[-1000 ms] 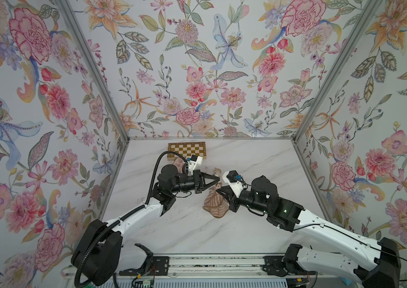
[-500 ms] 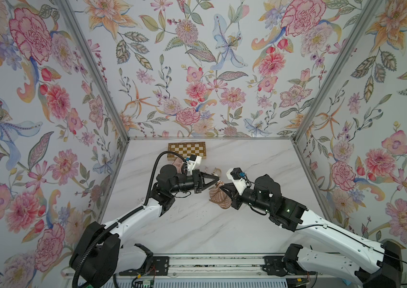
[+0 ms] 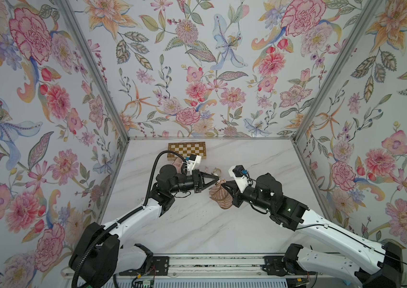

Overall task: Wipe the watch dial
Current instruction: Wipe the dirt from the watch dial.

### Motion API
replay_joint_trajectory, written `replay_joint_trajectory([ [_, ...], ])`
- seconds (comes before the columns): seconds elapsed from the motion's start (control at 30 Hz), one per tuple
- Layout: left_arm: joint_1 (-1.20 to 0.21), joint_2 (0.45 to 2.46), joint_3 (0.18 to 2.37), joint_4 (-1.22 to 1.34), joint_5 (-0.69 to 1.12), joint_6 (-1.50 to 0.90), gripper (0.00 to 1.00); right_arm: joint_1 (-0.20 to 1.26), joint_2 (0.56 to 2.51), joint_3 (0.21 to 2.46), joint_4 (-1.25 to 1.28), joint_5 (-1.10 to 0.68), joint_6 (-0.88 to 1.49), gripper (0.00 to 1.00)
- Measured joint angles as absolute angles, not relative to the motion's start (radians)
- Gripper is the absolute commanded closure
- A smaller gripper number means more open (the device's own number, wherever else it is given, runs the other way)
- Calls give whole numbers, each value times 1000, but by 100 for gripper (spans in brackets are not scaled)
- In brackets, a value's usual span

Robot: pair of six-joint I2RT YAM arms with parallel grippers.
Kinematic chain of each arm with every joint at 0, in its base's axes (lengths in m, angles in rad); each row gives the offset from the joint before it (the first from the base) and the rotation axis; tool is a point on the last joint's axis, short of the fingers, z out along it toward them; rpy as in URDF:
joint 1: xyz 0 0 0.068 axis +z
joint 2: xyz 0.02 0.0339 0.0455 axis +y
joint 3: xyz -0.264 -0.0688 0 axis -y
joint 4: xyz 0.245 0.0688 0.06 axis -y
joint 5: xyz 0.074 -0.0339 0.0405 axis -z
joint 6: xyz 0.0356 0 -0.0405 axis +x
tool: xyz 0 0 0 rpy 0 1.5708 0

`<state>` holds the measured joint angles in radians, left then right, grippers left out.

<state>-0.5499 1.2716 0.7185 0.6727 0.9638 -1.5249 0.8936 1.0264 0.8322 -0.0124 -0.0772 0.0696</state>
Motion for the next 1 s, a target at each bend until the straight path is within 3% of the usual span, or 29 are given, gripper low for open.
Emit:
replay_joint_trajectory([
  [1.0, -548, 1247, 719, 609, 953, -1479, 100, 890, 1095, 844, -42, -97, 128, 100],
])
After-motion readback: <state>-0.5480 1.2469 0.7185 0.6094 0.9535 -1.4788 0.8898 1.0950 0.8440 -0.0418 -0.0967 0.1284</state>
